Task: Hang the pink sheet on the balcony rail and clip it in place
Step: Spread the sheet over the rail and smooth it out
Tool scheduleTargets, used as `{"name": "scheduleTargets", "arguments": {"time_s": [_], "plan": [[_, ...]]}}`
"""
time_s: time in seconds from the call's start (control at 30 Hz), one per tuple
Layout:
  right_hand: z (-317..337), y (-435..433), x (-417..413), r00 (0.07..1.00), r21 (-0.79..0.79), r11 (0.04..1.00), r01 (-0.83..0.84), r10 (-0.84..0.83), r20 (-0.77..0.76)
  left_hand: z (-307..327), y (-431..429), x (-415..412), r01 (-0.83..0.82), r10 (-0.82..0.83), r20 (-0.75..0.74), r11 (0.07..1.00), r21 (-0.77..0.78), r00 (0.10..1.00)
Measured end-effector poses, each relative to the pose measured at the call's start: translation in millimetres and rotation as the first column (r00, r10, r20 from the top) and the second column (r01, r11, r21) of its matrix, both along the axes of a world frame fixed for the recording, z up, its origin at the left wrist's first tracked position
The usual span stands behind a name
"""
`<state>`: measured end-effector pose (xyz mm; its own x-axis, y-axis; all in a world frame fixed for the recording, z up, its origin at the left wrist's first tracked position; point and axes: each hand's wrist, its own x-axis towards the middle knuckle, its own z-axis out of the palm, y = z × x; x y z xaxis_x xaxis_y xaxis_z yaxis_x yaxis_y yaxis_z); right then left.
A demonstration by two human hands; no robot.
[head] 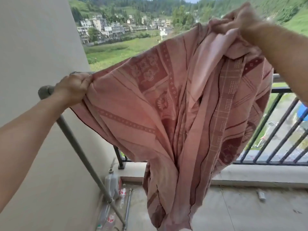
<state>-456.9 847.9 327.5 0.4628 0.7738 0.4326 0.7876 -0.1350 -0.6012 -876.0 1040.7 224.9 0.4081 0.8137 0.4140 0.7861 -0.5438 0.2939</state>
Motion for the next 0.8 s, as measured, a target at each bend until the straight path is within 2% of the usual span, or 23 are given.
{"name": "scheduleTargets", "arguments": {"time_s": [0.07, 0.17, 0.23, 0.3, 0.37, 0.43, 0.47, 0.5, 0.53, 0.57, 0.6, 0.63, 0.67, 0.7, 0.73, 0.8], "plan": [[-7, 12, -3, 0.998, -0.209, 0.977, 0.031, -0.040, -0.040, 4, 2, 4, -0.016, 0.016, 0.003, 0.999, -0.029, 1.000], [-42, 23, -18, 0.980, -0.506, 0.849, 0.152, -0.062, 0.191, 4, 1, 3, -0.046, 0.047, 0.032, 0.999, -0.027, 0.998], [-58, 12, -49, 0.967, -0.586, 0.788, 0.188, -0.044, 0.251, -5, -10, -14, -0.098, 0.098, 0.007, 0.995, -0.007, 0.995], [-54, -2, -71, 0.969, -0.549, 0.819, 0.165, -0.031, 0.245, -13, -19, -20, -0.134, 0.135, -0.030, 0.990, 0.036, 0.990], [-51, -15, -98, 0.968, -0.499, 0.861, 0.100, 0.032, 0.249, -27, -29, -26, -0.131, 0.128, 0.028, 0.982, 0.134, 0.991], [-57, -27, -139, 0.949, -0.477, 0.878, -0.035, 0.180, 0.260, -49, -44, -36, -0.202, 0.135, 0.252, 0.944, 0.260, 0.958], [-63, -31, -157, 0.927, -0.480, 0.873, -0.091, 0.250, 0.278, -60, -59, -41, -0.255, 0.125, 0.409, 0.925, 0.282, 0.904], [-73, -32, -169, 0.886, -0.485, 0.868, -0.107, 0.305, 0.350, -75, -72, -46, -0.298, 0.125, 0.576, 0.930, 0.215, 0.807], [-86, -33, -179, 0.822, -0.487, 0.870, -0.076, 0.331, 0.463, -92, -84, -48, -0.288, 0.154, 0.715, 0.955, 0.069, 0.682], [-99, -33, -184, 0.748, -0.459, 0.888, -0.027, 0.322, 0.580, -108, -94, -48, -0.209, 0.242, 0.797, 0.967, -0.148, 0.553], [-111, -34, -186, 0.688, -0.412, 0.911, 0.021, 0.286, 0.667, -123, -100, -46, -0.063, 0.350, 0.814, 0.929, -0.364, 0.464], [-120, -34, -185, 0.655, -0.342, 0.939, 0.034, 0.237, 0.717, -138, -103, -45, 0.082, 0.445, 0.783, 0.847, -0.526, 0.434], [-125, -36, -180, 0.652, -0.283, 0.959, 0.019, 0.202, 0.731, -148, -104, -43, 0.175, 0.487, 0.738, 0.767, -0.617, 0.467], [-128, -38, -175, 0.660, -0.222, 0.975, -0.026, 0.184, 0.729, -153, -103, -43, 0.173, 0.484, 0.700, 0.744, -0.645, 0.525], [-129, -42, -170, 0.677, -0.162, 0.984, -0.069, 0.165, 0.717, -151, -103, -43, 0.095, 0.453, 0.670, 0.784, -0.613, 0.588], [-129, -49, -156, 0.699, -0.041, 0.992, -0.116, 0.111, 0.706, -128, -97, -49, -0.072, 0.338, 0.657, 0.915, -0.397, 0.674]]}}
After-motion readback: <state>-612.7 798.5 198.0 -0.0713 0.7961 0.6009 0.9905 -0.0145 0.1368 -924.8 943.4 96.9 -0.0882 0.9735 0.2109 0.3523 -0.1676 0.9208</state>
